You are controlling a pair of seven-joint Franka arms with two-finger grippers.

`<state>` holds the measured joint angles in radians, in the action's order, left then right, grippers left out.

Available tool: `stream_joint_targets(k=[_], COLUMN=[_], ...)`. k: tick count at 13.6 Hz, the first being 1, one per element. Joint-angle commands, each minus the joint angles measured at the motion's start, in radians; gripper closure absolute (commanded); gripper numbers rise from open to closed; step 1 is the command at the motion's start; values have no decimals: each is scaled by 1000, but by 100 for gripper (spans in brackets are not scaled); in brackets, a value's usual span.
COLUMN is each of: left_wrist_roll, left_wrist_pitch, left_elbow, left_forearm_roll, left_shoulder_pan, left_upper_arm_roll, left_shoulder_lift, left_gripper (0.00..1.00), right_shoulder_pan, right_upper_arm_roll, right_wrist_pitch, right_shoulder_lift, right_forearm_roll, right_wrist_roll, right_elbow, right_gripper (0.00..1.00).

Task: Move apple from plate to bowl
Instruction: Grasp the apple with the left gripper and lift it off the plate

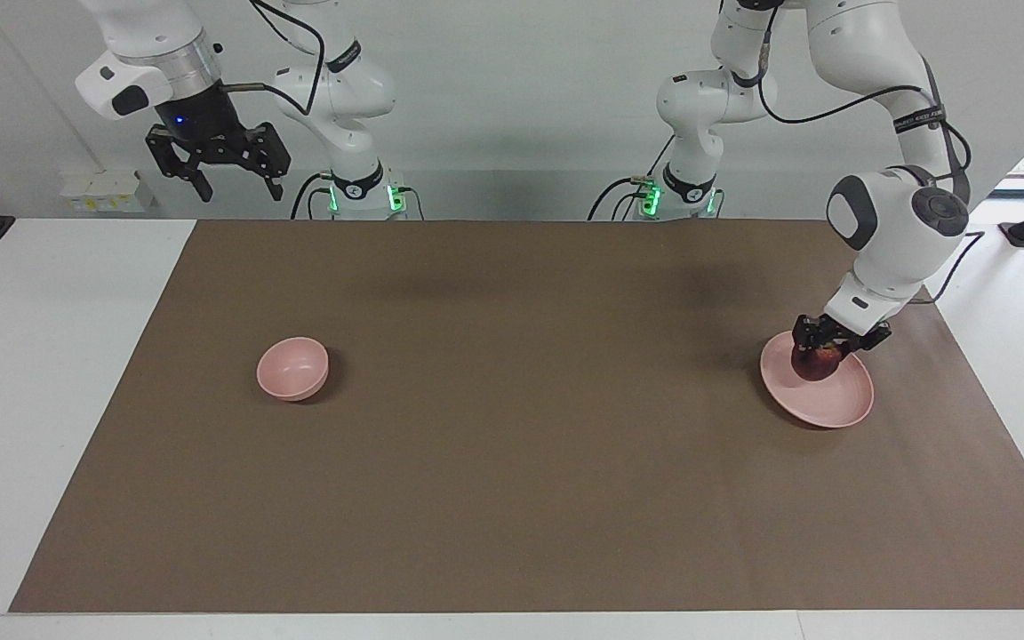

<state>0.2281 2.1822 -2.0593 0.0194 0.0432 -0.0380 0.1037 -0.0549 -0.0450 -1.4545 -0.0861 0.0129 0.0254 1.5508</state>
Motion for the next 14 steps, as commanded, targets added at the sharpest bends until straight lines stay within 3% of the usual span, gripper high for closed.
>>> stream_joint_targets(k=[1, 4, 6, 9, 14], left_wrist_roll=[7, 7, 5, -30, -84], left_wrist_pitch=[-47, -68, -78, -70, -29], left_elbow=[11, 16, 19, 28, 22], left_forearm_roll=[-21, -289, -317, -508, -763], left_shoulder_pan=[-11, -52, -116, -187, -189], left_upper_arm_roll=[24, 29, 52, 58, 161], left_shoulder_lift=[-33, -33, -33, -35, -39], left_gripper=[100, 100, 100, 100, 100], right_shoulder_pan=[14, -2, -6, -58, -166], right_upper_arm_roll=[4, 8, 16, 16, 16], right_wrist_pitch=[11, 6, -36, -153, -309], right_shoulder_lift=[-15, -30, -29, -27, -3], right_forearm_roll=[7, 16, 47, 102, 222], right_wrist_roll=[-33, -21, -9, 146, 436], right_elbow=[8, 50, 95, 179, 298], right_gripper=[0, 0, 0, 0, 0])
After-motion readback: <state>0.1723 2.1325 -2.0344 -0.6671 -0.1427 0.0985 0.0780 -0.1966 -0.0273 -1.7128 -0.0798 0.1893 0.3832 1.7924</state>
